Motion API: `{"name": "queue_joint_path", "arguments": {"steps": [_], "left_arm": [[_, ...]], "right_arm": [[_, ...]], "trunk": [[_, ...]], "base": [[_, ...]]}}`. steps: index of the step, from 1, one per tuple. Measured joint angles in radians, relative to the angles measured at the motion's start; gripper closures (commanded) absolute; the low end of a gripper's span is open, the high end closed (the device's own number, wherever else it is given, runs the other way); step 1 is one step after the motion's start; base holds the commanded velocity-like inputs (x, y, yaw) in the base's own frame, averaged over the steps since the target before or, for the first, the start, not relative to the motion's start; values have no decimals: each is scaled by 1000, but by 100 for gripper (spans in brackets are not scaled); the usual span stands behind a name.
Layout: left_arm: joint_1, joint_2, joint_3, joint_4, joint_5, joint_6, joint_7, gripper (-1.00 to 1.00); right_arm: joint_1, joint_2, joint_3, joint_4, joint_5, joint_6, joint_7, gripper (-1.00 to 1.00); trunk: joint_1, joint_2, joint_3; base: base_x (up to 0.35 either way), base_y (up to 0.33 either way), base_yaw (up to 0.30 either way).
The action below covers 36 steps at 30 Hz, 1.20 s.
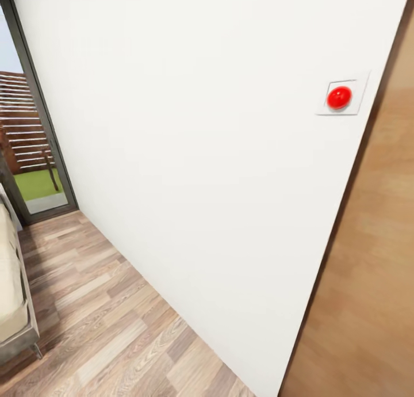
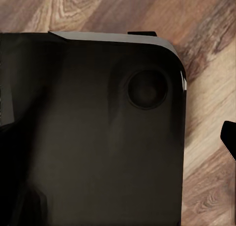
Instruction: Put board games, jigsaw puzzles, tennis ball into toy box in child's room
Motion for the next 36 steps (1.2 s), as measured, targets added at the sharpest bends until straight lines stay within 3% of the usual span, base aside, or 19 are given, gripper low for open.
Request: {"name": "queue_joint_path", "arguments": {"steps": [3,13,36], "left_arm": [[0,0,-1,0,-1,-23,1,-100],[0,1,-2,1,-1,-133,1,-100],[0,6,-5,1,-2,-138,1,-100]], "right_arm": [[0,0,0,0,0,0,0,-100],[0,-1,0,0,-1,-4,0,-100],[0,-22,2,0,4,-8,0,-100]], "trunk": [[0,0,0],[-38,70,31],[-126,231,103]], "base": [[0,0,274],[0,0,109],[0,0,1]]}}
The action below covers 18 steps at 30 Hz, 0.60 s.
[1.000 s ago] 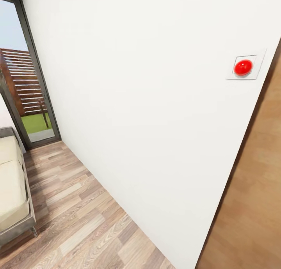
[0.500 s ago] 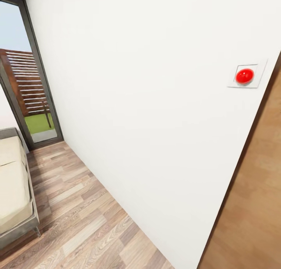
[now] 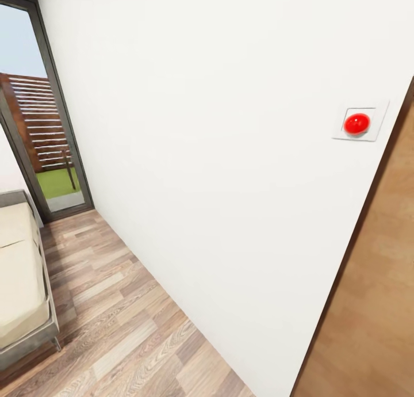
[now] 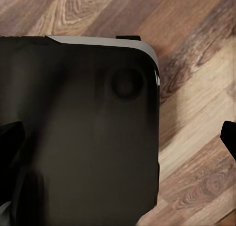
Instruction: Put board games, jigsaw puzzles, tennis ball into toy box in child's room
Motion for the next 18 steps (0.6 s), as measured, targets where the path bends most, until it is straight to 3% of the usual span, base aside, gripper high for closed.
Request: {"name": "queue_joint_path", "arguments": {"steps": [18], "left_arm": [[0,3,0,0,0,-2,0,-100]], "right_arm": [[0,0,-1,0,0,0,0,-100]], "trunk": [[-69,126,56]], "base": [[0,0,0]]}}
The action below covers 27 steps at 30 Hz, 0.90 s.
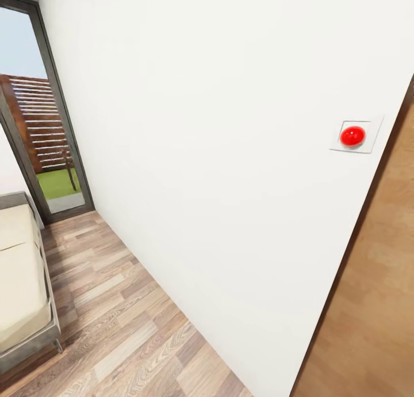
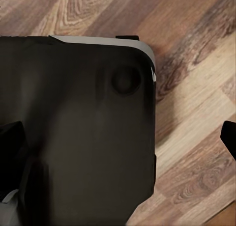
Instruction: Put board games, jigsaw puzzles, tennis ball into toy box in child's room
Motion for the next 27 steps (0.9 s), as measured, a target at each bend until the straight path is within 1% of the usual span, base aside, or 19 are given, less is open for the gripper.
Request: {"name": "queue_joint_path", "arguments": {"steps": [14,23,27], "left_arm": [[0,3,2,0,0,-3,0,-100],[0,3,-4,-1,-3,-3,0,-100],[0,3,-5,-1,-4,-2,0,-100]], "right_arm": [[0,1,0,0,0,0,0,-100],[0,1,0,0,1,0,0,-100],[0,0,1,0,3,-18,0,-100]], "trunk": [[-54,98,44],[-88,161,72],[-104,189,85]], "base": [[0,0,0],[0,0,0],[0,0,0]]}}
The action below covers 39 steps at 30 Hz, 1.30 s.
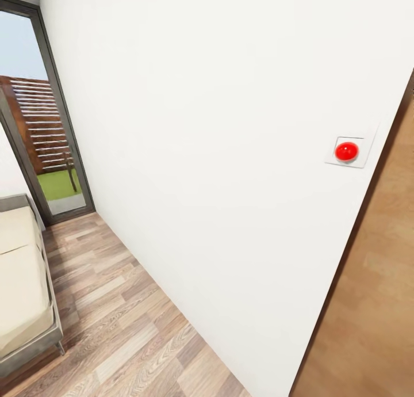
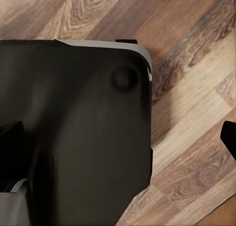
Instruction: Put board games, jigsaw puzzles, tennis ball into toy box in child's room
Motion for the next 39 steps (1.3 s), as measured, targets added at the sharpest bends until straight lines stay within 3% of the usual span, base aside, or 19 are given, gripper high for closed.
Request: {"name": "queue_joint_path", "arguments": {"steps": [25,33,39], "left_arm": [[0,-1,0,-3,0,-4,0,-100],[0,-1,3,-4,0,-5,0,-100],[0,-1,9,-41,1,-3,1,-100]], "right_arm": [[0,14,-4,0,-4,-38,0,-100],[0,8,-4,0,-4,-38,0,-100],[0,12,-5,0,-3,-44,0,-100]], "trunk": [[-96,175,78],[-127,231,104],[-150,273,123]], "base": [[0,0,0],[0,0,0],[0,0,0]]}}
